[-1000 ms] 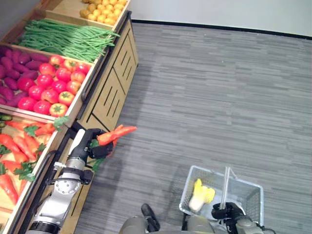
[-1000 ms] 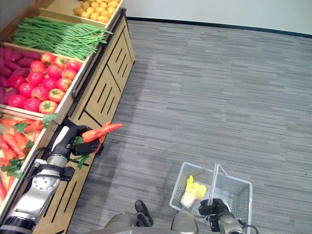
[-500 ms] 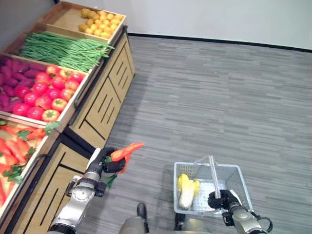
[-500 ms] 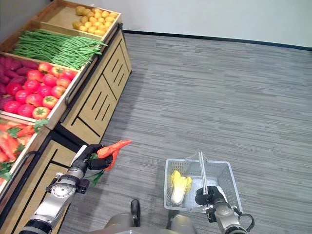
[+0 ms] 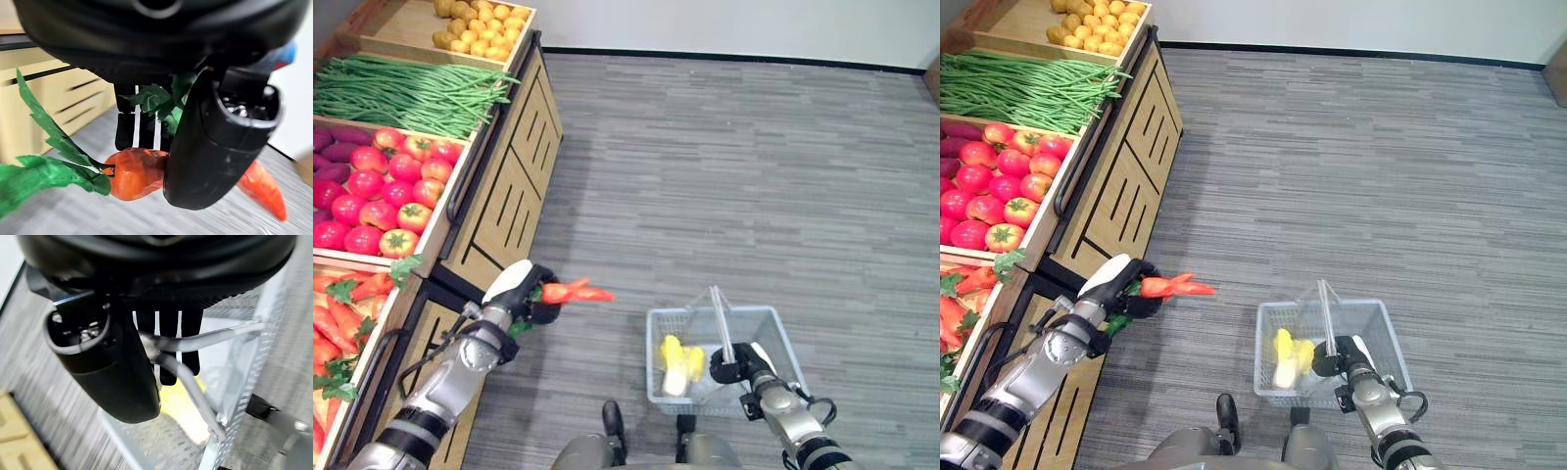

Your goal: Get the vegetables into the basket

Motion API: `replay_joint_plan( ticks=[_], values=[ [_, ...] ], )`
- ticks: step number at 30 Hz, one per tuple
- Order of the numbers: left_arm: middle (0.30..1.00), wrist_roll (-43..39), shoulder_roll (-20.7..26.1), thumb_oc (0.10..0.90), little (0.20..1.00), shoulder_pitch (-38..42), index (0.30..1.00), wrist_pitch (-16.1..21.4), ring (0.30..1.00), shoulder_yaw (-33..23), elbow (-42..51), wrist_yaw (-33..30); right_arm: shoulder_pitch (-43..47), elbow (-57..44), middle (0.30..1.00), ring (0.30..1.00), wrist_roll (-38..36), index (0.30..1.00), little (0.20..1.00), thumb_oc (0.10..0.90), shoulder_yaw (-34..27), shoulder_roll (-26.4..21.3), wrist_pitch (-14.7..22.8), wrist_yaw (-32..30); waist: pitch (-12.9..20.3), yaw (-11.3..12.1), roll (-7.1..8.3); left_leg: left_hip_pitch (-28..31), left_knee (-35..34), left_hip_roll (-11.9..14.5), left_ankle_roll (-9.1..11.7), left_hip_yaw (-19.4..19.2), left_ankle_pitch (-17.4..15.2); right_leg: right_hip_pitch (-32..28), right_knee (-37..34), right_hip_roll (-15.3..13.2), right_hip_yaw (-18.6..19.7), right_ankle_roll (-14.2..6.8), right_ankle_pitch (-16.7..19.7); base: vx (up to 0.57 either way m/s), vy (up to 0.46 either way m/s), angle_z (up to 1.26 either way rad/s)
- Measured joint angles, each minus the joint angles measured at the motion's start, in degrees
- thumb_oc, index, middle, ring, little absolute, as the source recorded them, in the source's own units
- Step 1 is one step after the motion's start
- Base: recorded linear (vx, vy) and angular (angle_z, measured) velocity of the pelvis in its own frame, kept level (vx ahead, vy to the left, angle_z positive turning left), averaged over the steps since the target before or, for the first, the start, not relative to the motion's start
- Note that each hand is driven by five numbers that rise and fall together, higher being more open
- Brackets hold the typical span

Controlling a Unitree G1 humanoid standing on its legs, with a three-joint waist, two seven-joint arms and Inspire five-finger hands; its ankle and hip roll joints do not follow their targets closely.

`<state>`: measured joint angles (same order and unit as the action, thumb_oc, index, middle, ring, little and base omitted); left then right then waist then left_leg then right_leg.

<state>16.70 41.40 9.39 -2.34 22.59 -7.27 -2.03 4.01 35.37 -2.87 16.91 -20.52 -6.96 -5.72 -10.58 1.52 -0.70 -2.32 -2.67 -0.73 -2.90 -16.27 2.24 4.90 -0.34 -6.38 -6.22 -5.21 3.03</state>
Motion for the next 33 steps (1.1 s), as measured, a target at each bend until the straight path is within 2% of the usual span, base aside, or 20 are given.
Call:
replay_joint_plan(
  ticks=[2,4,5,13,17,20,26,31,33],
  values=[
    [0.3,1.21,-0.41,0.4,0.3,2.18,0.3,0.94,0.3,2.9,0.06,0.53,0.66,-3.19,0.3,0.3,-0.03,0.3,0.3,0.4,1.24,-0.31,0.43,0.38,-0.08,-0.09,-0.14,0.03,-0.01,0.19,0.02,-0.31,0.01,-0.32,-0.88,0.29,0.14,0.1,0.59,-0.02,-0.043,-0.09],
    [0.3,1.52,-2.17,0.4,0.3,2.79,0.3,1.52,0.3,3.65,0.0,0.91,1.87,-5.18,0.3,0.3,-0.21,0.3,0.3,0.4,1.98,-0.21,0.46,0.66,-0.14,-0.97,-0.24,0.05,-0.01,0.31,0.07,-0.36,0.05,-0.51,-1.33,0.43,0.16,0.25,0.75,-0.03,-0.065,-0.05],
    [0.3,1.59,-3.49,0.4,0.3,4.08,0.3,1.95,0.3,5.9,-0.59,1.0,2.71,-7.06,0.3,0.3,-0.17,0.3,0.3,0.4,2.84,-0.8,0.46,0.77,-0.18,-1.04,-0.34,0.05,-0.04,0.42,0.13,-0.46,0.08,-0.82,-2.18,0.6,0.22,0.37,1.17,-0.02,-0.052,-0.03],
    [0.3,6.7,-7.42,0.4,0.3,6.24,0.3,1.91,0.3,12.65,-7.37,1.43,5.59,-8.25,0.3,0.3,0.28,0.3,0.3,0.4,7.56,-1.55,0.46,1.32,-0.24,-1.01,-0.9,0.04,-0.11,0.76,0.22,-1.03,0.15,-1.13,-3.71,1.11,0.78,0.64,1.56,0.01,-0.051,-0.05],
    [0.3,8.17,-11.18,0.4,0.3,6.96,0.3,1.67,0.3,13.02,-12.37,1.23,5.5,-12.22,0.3,0.3,0.26,0.3,0.3,0.4,10.75,-2.6,-0.14,1.88,-0.37,-1.78,-1.47,0.04,-0.26,0.74,0.22,-1.53,0.15,-0.99,-3.94,1.15,1.27,0.7,1.62,0.0,-0.018,-0.06],
    [0.3,8.7,-13.88,0.4,0.3,8.26,0.3,1.34,0.3,15.0,-16.4,0.71,4.76,-19.42,0.3,0.3,0.21,0.3,0.3,0.4,12.88,-4.14,-0.24,3.18,-0.44,-2.84,-1.67,0.04,-0.94,0.81,0.42,-1.82,0.29,-0.52,-3.94,1.32,1.61,0.72,1.65,0.0,-0.033,-0.06],
    [0.3,10.41,-15.81,0.4,0.3,8.5,0.3,1.36,0.3,16.91,-18.55,0.65,3.02,-21.77,0.3,0.3,0.25,0.3,0.3,0.4,15.11,-7.23,-0.23,6.06,-0.42,-3.96,-1.69,0.43,-0.94,0.98,0.47,-1.98,0.32,-0.78,-3.94,1.49,1.77,0.73,1.65,0.02,-0.032,-0.02],
    [0.3,12.84,-17.44,0.4,0.3,9.86,0.3,1.15,0.3,17.92,-24.66,0.28,-0.55,-30.17,0.3,0.3,-1.06,0.3,0.3,0.4,16.04,-10.46,-0.24,9.78,-0.37,-4.76,-1.74,2.12,-1.3,1.28,0.54,-3.01,0.36,-1.83,-3.87,1.81,2.57,0.74,1.65,0.01,-0.025,-0.1],
    [0.3,14.04,-18.01,0.4,0.3,10.08,0.3,1.26,0.3,18.86,-26.22,0.23,-0.75,-33.32,0.3,0.3,-3.95,0.3,0.3,0.4,16.4,-11.73,-0.24,10.88,-0.35,-5.42,-1.71,2.51,-1.4,1.39,0.59,-3.19,0.4,-1.98,-3.67,1.92,2.73,0.81,1.7,-0.01,-0.024,-0.06]
  ],
)
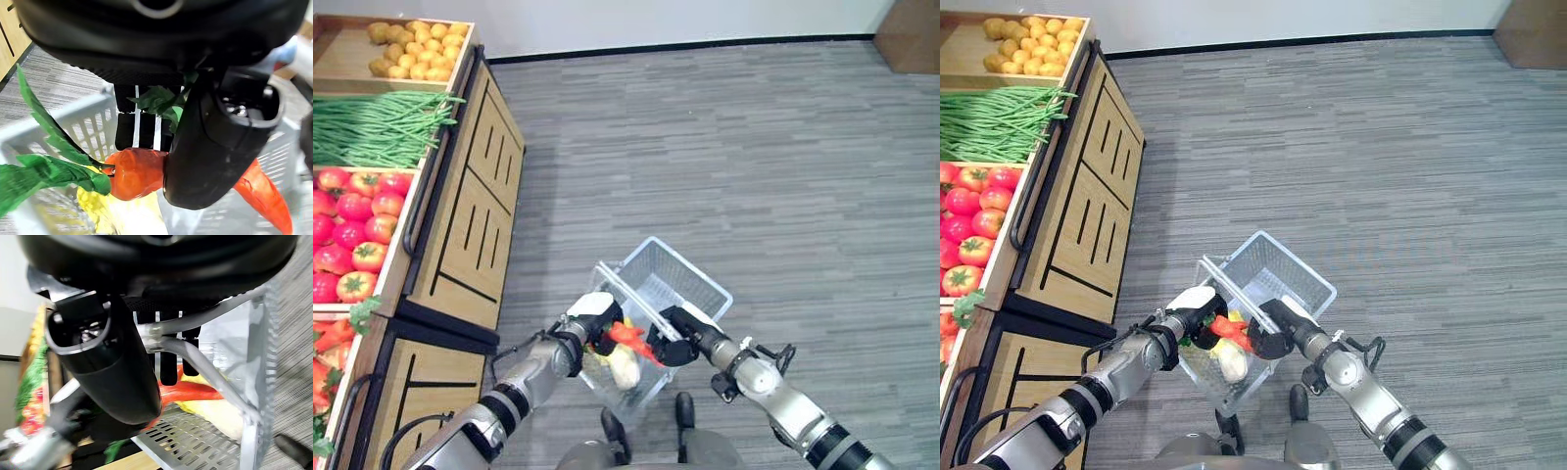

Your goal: Get the vegetables into the basket

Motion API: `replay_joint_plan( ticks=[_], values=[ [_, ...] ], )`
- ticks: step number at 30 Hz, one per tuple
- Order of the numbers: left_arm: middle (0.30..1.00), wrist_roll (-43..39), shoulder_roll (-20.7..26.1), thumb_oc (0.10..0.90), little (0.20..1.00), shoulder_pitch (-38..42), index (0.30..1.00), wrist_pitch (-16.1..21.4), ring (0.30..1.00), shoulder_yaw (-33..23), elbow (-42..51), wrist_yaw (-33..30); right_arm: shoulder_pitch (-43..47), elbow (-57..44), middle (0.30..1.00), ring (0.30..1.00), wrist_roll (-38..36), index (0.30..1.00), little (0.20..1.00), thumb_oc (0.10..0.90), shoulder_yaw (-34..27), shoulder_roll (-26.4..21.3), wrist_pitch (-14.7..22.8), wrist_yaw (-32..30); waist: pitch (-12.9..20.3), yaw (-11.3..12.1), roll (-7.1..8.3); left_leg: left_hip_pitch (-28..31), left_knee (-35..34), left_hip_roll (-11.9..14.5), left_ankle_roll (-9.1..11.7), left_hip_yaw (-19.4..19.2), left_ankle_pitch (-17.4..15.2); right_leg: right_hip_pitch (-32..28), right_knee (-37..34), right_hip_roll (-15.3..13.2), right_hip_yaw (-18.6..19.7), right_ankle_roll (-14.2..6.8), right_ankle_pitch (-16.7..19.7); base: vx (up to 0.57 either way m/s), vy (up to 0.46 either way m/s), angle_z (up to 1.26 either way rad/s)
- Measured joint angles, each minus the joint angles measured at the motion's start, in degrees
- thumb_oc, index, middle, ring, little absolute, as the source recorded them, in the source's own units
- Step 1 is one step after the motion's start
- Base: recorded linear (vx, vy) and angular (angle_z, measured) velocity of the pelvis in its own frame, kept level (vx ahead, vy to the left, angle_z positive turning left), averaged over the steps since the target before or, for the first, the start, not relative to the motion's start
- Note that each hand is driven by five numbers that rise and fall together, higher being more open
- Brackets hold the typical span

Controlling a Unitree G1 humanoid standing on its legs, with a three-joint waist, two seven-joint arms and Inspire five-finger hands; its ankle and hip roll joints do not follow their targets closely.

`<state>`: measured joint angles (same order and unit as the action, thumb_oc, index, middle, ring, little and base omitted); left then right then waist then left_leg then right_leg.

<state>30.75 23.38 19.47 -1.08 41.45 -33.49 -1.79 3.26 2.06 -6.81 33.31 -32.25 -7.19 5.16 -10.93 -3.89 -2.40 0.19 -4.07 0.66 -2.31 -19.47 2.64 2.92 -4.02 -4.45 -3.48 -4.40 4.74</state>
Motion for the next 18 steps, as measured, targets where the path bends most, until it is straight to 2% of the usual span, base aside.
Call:
replay_joint_plan(
  ticks=[2,3,5,9,10,11,12,18],
  values=[
    [0.3,0.92,-1.13,0.4,0.3,0.36,0.3,0.12,0.3,1.3,-1.86,0.07,0.04,-2.79,0.3,0.3,-3.78,0.3,0.3,0.4,0.6,-0.28,0.0,1.3,0.13,-0.3,0.21,0.47,-0.45,0.35,0.45,0.02,0.21,0.14,0.81,0.4,0.06,0.02,0.0,0.0,0.0,0.0],
    [0.3,0.92,-3.34,0.4,0.3,1.88,0.3,0.69,0.3,1.66,-6.48,-0.1,0.31,-3.41,0.3,0.3,-7.43,0.3,0.3,0.4,1.78,-1.23,-0.15,1.96,0.26,-0.21,0.29,0.99,-0.83,0.38,0.67,0.03,0.36,-0.03,1.1,0.47,0.05,0.02,0.0,0.0,0.0,0.0],
    [0.3,0.95,-5.27,0.4,0.3,2.37,0.3,0.31,0.3,1.84,-13.88,0.1,0.75,-5.6,0.3,0.3,-13.39,0.3,0.3,0.4,6.38,-2.4,-0.17,3.85,1.69,-1.14,1.54,1.51,-0.88,0.57,0.75,-0.07,0.41,-0.41,1.13,0.65,0.11,0.21,-0.13,0.0,0.0,0.0],
    [0.3,1.87,-4.75,0.4,0.3,2.38,0.3,0.33,0.3,2.42,-14.43,0.69,1.22,-6.04,0.3,0.3,-19.12,0.3,0.3,0.4,8.19,-2.33,-0.17,5.08,2.11,-1.45,2.0,1.83,-0.87,0.61,0.83,-0.1,0.48,-0.4,1.74,0.72,0.21,0.3,-0.19,0.0,0.0,0.0],
    [0.487,2.68,-4.6,0.533,0.487,2.38,0.487,0.37,0.487,2.93,-14.15,0.71,1.7,-6.16,0.3,0.3,-20.17,0.3,0.3,0.4,8.41,-2.18,-0.17,5.2,2.13,-1.41,1.98,1.92,-0.87,0.6,0.83,-0.11,0.48,-0.38,1.99,0.67,0.23,0.38,-0.25,0.0,0.0,0.0],
    [0.887,3.28,-4.59,0.82,0.887,2.39,0.887,0.37,0.887,3.01,-14.14,0.76,2.21,-6.41,0.3,0.3,-20.41,0.3,0.3,0.4,8.71,-2.28,-0.17,5.29,2.13,-1.43,1.98,1.97,-0.87,0.59,0.84,-0.12,0.5,-0.35,2.12,0.66,0.25,0.39,-0.27,0.0,0.0,0.0],
    [1.0,3.71,-4.61,0.9,1.0,2.39,1.0,0.39,1.0,3.0,-14.14,0.76,2.47,-6.96,0.3,0.3,-20.58,0.3,0.3,0.4,8.69,-2.31,-0.17,5.37,2.13,-1.42,1.99,2.03,-0.87,0.59,0.86,-0.12,0.52,-0.3,2.21,0.66,0.25,0.4,-0.28,-0.04,0.0,-0.01],
    [1.0,4.33,-5.04,0.9,1.0,2.53,1.0,0.96,1.0,4.11,-14.25,1.55,3.1,-7.93,0.3,0.3,-20.62,0.3,0.3,0.4,8.71,-2.25,-0.17,5.95,2.23,-1.52,1.93,2.57,-0.87,0.58,0.84,-0.17,0.58,-0.61,2.33,0.66,0.29,0.44,-0.31,-0.04,0.008,0.0]
  ],
)
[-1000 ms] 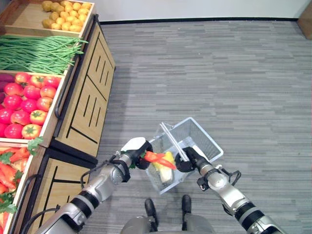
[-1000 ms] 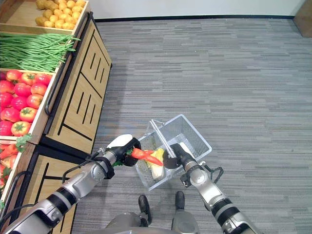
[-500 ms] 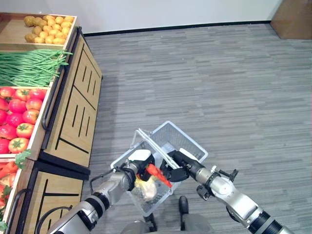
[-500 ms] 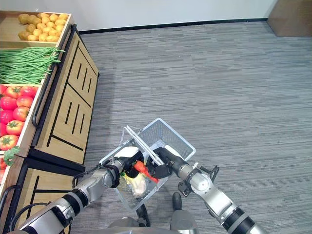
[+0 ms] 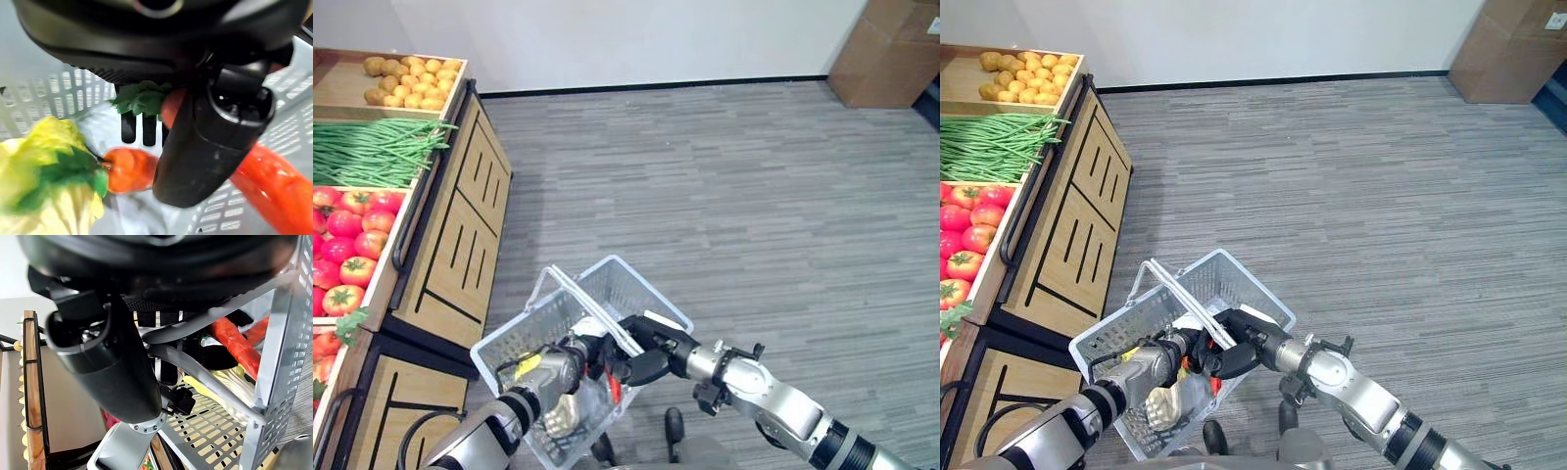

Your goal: Get the vegetables into the basket

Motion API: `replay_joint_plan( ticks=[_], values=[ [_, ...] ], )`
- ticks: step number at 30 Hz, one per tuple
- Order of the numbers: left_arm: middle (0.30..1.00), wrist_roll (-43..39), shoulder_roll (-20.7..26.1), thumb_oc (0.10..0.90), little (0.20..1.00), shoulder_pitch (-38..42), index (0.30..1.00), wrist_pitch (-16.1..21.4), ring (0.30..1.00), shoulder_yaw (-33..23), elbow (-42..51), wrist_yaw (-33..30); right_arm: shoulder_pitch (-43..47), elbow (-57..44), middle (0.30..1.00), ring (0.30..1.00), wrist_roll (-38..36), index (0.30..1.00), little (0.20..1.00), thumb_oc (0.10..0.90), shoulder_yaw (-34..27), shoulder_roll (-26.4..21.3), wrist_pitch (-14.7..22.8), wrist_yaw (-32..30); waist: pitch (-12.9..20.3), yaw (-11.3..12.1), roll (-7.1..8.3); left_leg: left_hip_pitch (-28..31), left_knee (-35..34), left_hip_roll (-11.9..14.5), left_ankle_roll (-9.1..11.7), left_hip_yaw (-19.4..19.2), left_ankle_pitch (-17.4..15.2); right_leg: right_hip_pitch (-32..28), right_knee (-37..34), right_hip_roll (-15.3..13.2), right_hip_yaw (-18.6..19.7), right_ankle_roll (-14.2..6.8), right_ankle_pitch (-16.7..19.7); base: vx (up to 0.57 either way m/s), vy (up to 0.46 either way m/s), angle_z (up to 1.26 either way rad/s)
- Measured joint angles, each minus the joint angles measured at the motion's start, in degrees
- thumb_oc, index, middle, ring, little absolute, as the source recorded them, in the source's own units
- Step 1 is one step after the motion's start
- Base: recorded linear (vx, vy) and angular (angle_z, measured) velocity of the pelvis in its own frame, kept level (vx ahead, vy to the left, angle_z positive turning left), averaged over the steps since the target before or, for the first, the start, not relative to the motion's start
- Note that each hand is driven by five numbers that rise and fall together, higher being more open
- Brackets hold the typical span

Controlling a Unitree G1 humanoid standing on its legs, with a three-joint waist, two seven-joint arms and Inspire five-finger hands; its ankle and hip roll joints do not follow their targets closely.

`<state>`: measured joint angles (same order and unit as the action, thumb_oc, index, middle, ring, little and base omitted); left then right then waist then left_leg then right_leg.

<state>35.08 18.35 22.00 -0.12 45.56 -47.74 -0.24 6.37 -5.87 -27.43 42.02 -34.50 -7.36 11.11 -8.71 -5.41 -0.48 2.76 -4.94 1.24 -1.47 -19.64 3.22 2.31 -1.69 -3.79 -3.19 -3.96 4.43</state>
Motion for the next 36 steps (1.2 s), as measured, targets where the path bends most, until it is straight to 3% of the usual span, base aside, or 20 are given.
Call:
replay_joint_plan(
  ticks=[11,16,20,24,31,36],
  values=[
    [1.0,1.09,-1.43,0.9,1.0,-0.08,1.0,0.57,1.0,1.07,-0.2,0.32,0.29,1.03,0.3,0.3,0.74,0.3,0.3,0.4,-0.02,0.05,0.05,-0.26,0.35,0.07,-0.43,0.12,-0.01,0.03,-0.04,0.4,0.12,-0.6,-0.1,-0.07,-0.43,0.01,-0.02,-0.02,-0.001,0.01],
    [1.0,-0.06,-2.15,0.9,1.0,-1.17,1.0,0.57,1.0,0.54,-0.58,0.36,0.2,16.13,0.3,0.3,6.54,0.3,0.3,0.4,-0.18,4.39,1.0,-1.28,2.22,0.61,-2.22,0.46,-0.05,-0.01,-0.07,1.34,0.12,-1.41,-0.71,-0.17,-1.29,0.04,-0.09,-0.01,-0.004,0.09],
    [1.0,-2.78,-1.48,0.9,1.0,-2.1,1.0,0.5,1.0,0.14,0.64,0.41,-0.94,26.03,0.3,0.3,14.46,0.3,0.3,0.4,-0.86,4.32,0.65,-3.25,2.94,2.01,-3.36,0.44,-0.07,0.01,-0.06,1.69,0.12,-1.53,-0.71,-0.18,-1.63,0.08,-0.32,0.02,-0.011,0.05],
    [1.0,-5.46,-0.45,0.9,1.0,-3.93,1.0,0.43,1.0,-0.16,2.71,1.04,-2.77,38.7,0.3,0.3,24.66,0.3,0.3,0.4,-6.51,6.42,0.55,-7.21,3.2,2.58,-3.66,0.44,-0.07,0.02,-0.05,2.02,0.11,-1.65,-0.71,-0.15,-1.94,0.16,-0.51,0.03,-0.011,0.04],
    [1.0,-5.91,1.95,0.9,1.0,-5.56,1.0,1.18,1.0,-0.11,3.59,2.39,-4.28,50.93,0.3,0.3,27.58,0.3,0.3,0.4,-15.28,7.65,0.81,-12.3,3.26,2.81,-3.59,1.64,-0.07,0.02,-0.06,2.9,0.06,-3.79,-1.67,-0.12,-2.92,0.18,-0.57,0.04,-0.003,0.07],
    [1.0,-7.62,1.97,0.9,1.0,-8.22,1.0,1.79,1.0,-3.04,-1.75,2.6,-4.71,60.69,0.3,0.3,27.54,0.3,0.3,0.4,-23.26,9.89,2.47,-14.88,4.05,2.79,-3.52,1.8,-0.1,0.04,0.13,3.11,-0.09,-4.06,-1.67,-0.11,-3.07,0.22,-0.84,0.01,0.002,0.02]
  ],
)
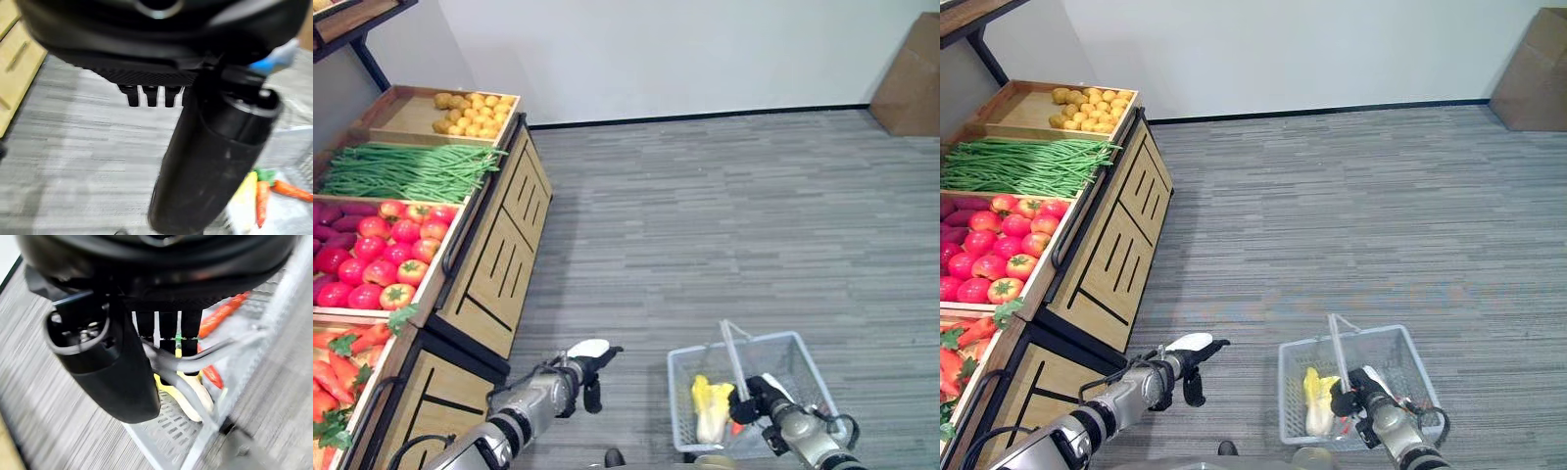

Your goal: Get the vegetables into the basket

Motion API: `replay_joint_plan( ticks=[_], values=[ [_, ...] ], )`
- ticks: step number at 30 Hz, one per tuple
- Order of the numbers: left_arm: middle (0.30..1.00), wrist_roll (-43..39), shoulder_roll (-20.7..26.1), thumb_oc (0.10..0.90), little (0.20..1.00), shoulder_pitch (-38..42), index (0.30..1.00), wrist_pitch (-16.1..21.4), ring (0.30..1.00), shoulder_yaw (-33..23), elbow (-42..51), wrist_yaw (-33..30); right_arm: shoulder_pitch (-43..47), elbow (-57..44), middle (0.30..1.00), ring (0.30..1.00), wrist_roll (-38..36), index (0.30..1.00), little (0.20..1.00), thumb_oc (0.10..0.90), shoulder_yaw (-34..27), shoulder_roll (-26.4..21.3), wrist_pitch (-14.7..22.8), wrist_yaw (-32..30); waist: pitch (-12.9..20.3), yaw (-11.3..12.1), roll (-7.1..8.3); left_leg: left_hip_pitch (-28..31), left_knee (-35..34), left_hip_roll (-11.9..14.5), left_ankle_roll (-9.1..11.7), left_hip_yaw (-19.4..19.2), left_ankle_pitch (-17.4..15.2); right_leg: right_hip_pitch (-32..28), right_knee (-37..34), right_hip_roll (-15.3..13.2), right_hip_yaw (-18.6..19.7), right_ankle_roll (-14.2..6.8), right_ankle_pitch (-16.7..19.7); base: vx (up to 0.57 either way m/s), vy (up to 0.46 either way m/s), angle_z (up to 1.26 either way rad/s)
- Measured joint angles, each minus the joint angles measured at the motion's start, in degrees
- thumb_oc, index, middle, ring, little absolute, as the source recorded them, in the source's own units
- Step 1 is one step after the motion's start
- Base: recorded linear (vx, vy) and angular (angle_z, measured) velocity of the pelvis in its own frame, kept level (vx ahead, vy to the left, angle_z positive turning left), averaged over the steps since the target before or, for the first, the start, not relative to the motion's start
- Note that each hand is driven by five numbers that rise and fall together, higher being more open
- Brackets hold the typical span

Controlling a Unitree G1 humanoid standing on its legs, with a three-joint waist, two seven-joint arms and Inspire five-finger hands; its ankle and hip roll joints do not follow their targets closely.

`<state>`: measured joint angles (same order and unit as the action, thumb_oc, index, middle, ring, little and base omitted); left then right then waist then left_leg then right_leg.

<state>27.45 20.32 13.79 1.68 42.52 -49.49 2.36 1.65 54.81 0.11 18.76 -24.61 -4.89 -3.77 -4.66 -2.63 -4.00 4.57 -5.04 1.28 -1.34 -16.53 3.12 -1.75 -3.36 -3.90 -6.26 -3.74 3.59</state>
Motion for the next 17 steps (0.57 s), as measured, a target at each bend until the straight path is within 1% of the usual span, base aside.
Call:
replay_joint_plan(
  ticks=[3,5,6,8,9,10,11,12,14,17],
  values=[
    [1.0,-1.74,-0.71,0.9,1.0,-2.7,1.0,-0.37,1.0,-3.46,-5.64,-0.09,-0.3,5.45,0.3,0.3,-0.06,0.3,0.3,0.4,-2.36,0.07,-0.05,-0.58,0.74,0.02,0.05,-0.06,0.0,0.0,0.13,0.04,-0.21,0.04,0.0,-0.01,-0.03,-0.01,-0.11,0.0,0.0,0.0],
    [1.0,-3.34,-1.23,0.9,1.0,-4.13,1.0,-1.69,1.0,-6.46,-10.29,-0.12,-1.36,6.76,0.3,0.3,-0.47,0.3,0.3,0.4,-5.0,-0.02,-0.29,-1.09,0.9,0.15,0.05,-0.36,0.0,-0.02,0.13,0.23,-0.25,0.28,-0.03,-0.03,-0.19,0.0,-0.12,0.0,0.022,0.04],
    [1.0,-3.91,-1.32,0.9,1.0,-4.51,1.0,-2.35,1.0,-7.27,-11.55,-0.14,-1.88,6.93,0.3,0.3,-0.48,0.3,0.3,0.4,-5.15,-0.05,-0.39,-1.33,0.88,0.24,0.1,-0.47,-0.01,-0.04,0.12,0.3,-0.25,0.34,-0.02,-0.05,-0.24,0.01,-0.13,0.0,0.013,0.04],
    [1.0,-6.09,-2.22,0.9,1.0,-6.65,1.0,-2.54,1.0,-13.22,-15.38,-1.37,-2.42,9.23,0.3,0.3,-0.6,0.3,0.3,0.4,-8.11,0.95,0.51,-1.39,1.76,0.23,0.24,-0.71,0.0,-0.05,0.12,0.61,-0.27,0.39,-0.19,-0.05,-0.54,0.03,-0.13,0.0,0.011,0.07],
    [1.0,-6.52,-2.22,0.9,1.0,-7.03,1.0,-3.58,1.0,-13.3,-16.23,-1.55,-2.53,10.23,0.3,0.3,-0.61,0.3,0.3,0.4,-8.22,1.02,0.15,-1.38,2.02,0.34,0.31,-0.82,0.0,-0.11,0.1,0.89,-0.29,0.39,-0.2,-0.09,-0.7,0.04,-0.13,0.0,0.006,0.1],
    [1.0,-8.52,-2.4,0.9,1.0,-8.91,1.0,-3.42,1.0,-16.44,-18.23,-2.37,-2.82,12.32,0.3,0.3,-0.87,0.3,0.3,0.4,-9.5,1.47,0.9,-1.39,2.08,0.55,0.84,-0.94,-0.01,-0.13,0.11,1.15,-0.3,0.32,-0.24,-0.11,-0.91,0.03,-0.13,0.01,-0.003,0.09],
    [1.0,-10.18,-3.4,0.9,1.0,-9.22,1.0,-3.14,1.0,-20.25,-19.75,-3.06,-2.54,14.02,0.3,0.3,-1.21,0.3,0.3,0.4,-10.25,2.09,0.98,-1.77,2.76,0.43,0.82,-0.94,0.0,-0.13,0.18,1.22,-0.39,0.23,-0.53,-0.11,-1.0,0.03,-0.13,0.01,-0.009,0.08],
    [1.0,-11.76,-3.97,0.9,1.0,-9.79,1.0,-3.71,1.0,-21.48,-20.51,-3.61,-2.76,15.26,0.3,0.3,-1.57,0.3,0.3,0.4,-10.77,2.55,0.89,-1.79,3.01,0.66,1.24,-0.9,0.0,-0.13,0.24,1.46,-0.46,-0.02,-0.72,-0.1,-1.2,0.03,-0.13,0.01,-0.002,0.07],
    [1.0,-13.35,-4.23,0.9,1.0,-10.84,1.0,-3.88,1.0,-22.58,-22.23,-3.97,-2.9,16.86,0.3,0.3,-3.35,0.3,0.3,0.4,-11.9,3.63,0.94,-1.91,3.32,0.76,1.53,-0.85,0.0,-0.08,0.32,1.62,-0.52,-0.15,-0.83,-0.02,-1.29,0.07,-0.19,0.0,0.001,0.02],
    [1.0,-15.2,-4.64,0.9,1.0,-11.88,1.0,-4.38,1.0,-22.51,-23.3,-3.95,-3.21,18.18,0.3,0.3,-3.52,0.3,0.3,0.4,-12.25,4.46,1.47,-2.23,3.55,1.26,2.06,-0.92,0.0,-0.09,0.36,1.68,-0.57,-0.12,-0.91,-0.02,-1.34,0.07,-0.2,0.0,0.0,0.0]
  ],
)
